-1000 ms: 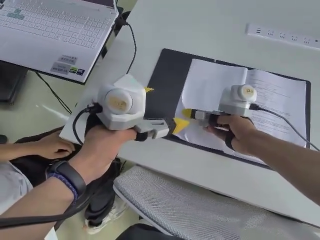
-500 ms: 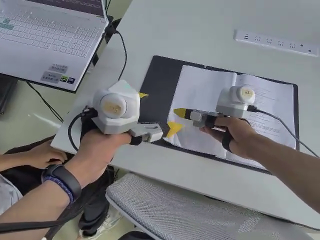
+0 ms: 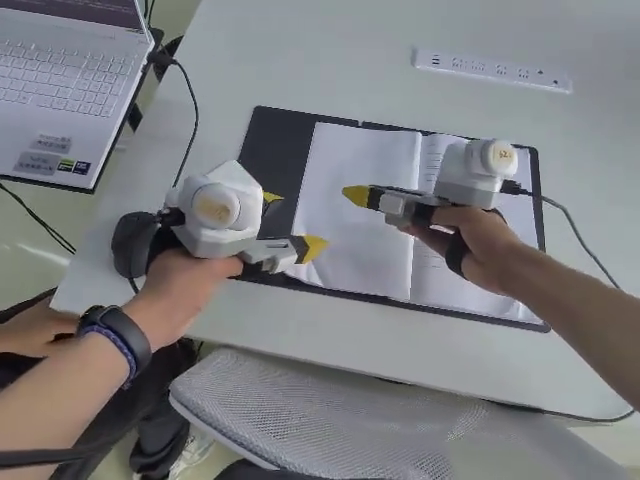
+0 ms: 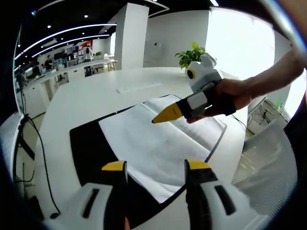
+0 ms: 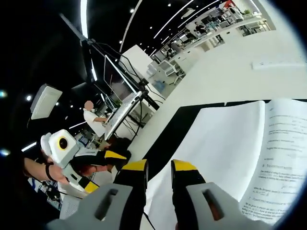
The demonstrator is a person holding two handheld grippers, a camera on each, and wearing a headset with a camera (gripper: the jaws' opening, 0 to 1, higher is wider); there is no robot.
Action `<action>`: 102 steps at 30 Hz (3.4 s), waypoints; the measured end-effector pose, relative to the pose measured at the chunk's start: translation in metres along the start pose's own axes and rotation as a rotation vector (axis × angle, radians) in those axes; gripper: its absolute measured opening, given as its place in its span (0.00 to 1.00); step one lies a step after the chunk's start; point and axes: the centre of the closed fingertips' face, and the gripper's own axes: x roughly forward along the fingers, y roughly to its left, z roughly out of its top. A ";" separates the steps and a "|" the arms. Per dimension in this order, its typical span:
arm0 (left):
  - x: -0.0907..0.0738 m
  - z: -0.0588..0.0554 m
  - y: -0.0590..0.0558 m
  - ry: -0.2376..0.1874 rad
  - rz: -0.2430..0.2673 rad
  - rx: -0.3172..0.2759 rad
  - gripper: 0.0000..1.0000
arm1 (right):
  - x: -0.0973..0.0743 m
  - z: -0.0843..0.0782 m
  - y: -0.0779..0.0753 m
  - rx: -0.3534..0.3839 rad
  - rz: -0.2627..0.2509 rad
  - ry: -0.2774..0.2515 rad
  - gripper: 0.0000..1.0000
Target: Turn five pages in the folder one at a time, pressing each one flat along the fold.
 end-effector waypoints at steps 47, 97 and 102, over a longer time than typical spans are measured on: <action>0.044 -0.065 0.006 0.125 0.011 0.086 0.00 | -0.045 0.004 -0.063 -0.101 -0.037 0.021 0.15; 0.043 -0.061 0.005 0.142 0.031 0.032 0.00 | -0.007 0.020 -0.138 0.065 -0.013 -0.040 0.00; 0.044 -0.061 0.006 0.145 0.038 0.028 0.00 | 0.000 0.034 -0.151 0.079 -0.025 -0.061 0.00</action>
